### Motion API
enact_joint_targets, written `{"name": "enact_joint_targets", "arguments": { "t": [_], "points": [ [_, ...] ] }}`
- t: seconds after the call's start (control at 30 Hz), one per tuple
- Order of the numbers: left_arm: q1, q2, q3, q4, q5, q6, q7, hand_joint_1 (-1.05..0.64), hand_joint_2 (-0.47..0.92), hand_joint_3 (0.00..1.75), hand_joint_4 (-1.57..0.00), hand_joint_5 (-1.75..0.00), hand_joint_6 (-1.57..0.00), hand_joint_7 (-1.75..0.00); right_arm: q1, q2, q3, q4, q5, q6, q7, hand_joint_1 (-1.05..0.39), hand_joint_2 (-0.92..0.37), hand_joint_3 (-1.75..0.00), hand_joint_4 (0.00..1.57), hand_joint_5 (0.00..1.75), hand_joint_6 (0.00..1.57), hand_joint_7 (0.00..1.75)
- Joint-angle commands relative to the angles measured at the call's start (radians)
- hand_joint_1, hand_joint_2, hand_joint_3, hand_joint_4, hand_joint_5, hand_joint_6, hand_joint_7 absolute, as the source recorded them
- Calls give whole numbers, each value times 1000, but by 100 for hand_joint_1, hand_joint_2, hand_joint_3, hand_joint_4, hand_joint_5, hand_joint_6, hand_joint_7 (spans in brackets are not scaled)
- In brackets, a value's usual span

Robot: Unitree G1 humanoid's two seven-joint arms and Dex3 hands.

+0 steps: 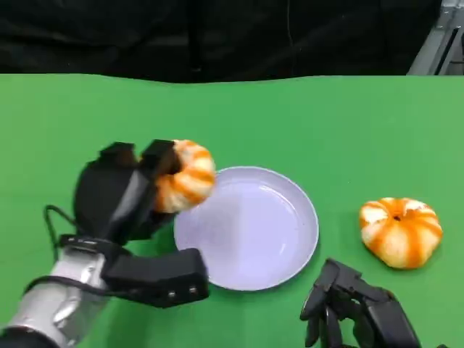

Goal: Grasp the bread from the table and place it into the plate.

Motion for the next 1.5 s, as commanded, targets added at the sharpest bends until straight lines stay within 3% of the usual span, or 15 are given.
{"name": "enact_joint_targets", "arguments": {
  "t": [0.03, 0.53, 0.57, 0.6, 0.63, 0.67, 0.73, 0.87, 0.9, 1.03, 1.17, 1.47, 1.5],
  "points": [
    [-31, -15, 7, -14, -4, 11, -44, -17, 34, 131, -97, -175, -76, -175, 2, -2, -1, 8, -2, -7, -9, -50, -61, -139, 77, 175, 59, 175],
    [-126, -103, -29, 208, -18, -52, -67, -15, 37, 116, -91, -175, -72, -175, -17, 9, 9, 40, -29, -12, -37, -50, -57, -144, 79, 175, 59, 175],
    [-132, -98, -32, 182, -37, -35, -170, -15, 37, 115, -91, -175, -72, -175, -17, 9, 10, 40, -26, -11, -36, -50, -57, -144, 79, 175, 59, 175],
    [-135, -94, -35, 160, -51, -20, -249, -24, 59, 75, -66, -131, -53, -108, -16, 9, 10, 40, -23, -11, -35, -50, -57, -144, 80, 175, 59, 175],
    [-136, -91, -35, 141, -61, -9, -308, -27, 74, 47, -59, -113, -54, -71, -16, 10, 11, 40, -21, -10, -34, -50, -57, -144, 80, 175, 60, 175],
    [-135, -88, -37, 117, -67, 13, -378, -34, 85, 27, -45, -97, -51, -41, -17, 9, 10, 41, -22, -13, -36, -50, -57, -144, 80, 175, 60, 175],
    [-128, -85, -37, 83, -69, 41, -445, -50, 91, 18, -12, -75, -31, -17, -18, 8, 10, 41, -25, -16, -39, -50, -57, -144, 79, 175, 59, 175],
    [-113, -78, -35, 29, -72, 75, -535, -53, 92, 17, -3, -69, -26, -11, -19, 8, 11, 44, -26, -20, -41, -50, -57, -144, 79, 175, 59, 175],
    [-109, -73, -38, 11, -76, 86, -575, -72, 92, 30, -1, -35, -12, -9, -19, 7, 11, 46, -27, -22, -42, -50, -57, -144, 79, 175, 59, 175],
    [-100, -66, -37, -42, -85, 107, -669, -91, 92, 42, 0, -3, -2, -6, -23, 8, 12, 47, -30, -21, -44, -49, -58, -145, 80, 175, 60, 175],
    [-98, -58, -40, -72, -84, 115, -710, -99, 92, 51, 0, 0, 0, -3, -24, 10, 13, 47, -25, -14, -43, -50, -58, -146, 80, 175, 59, 175],
    [-93, -44, -35, -117, -97, 119, -750, -94, 92, 47, -8, -5, -14, -10, -31, 5, 11, 58, -29, -26, -48, -49, -57, -147, 79, 175, 60, 175],
    [-90, -42, -32, -117, -101, 108, -736, -91, 92, 45, -12, -8, -34, -21, -32, 5, 10, 59, -31, -26, -50, -49, -57, -147, 79, 175, 59, 175]
  ]
}}
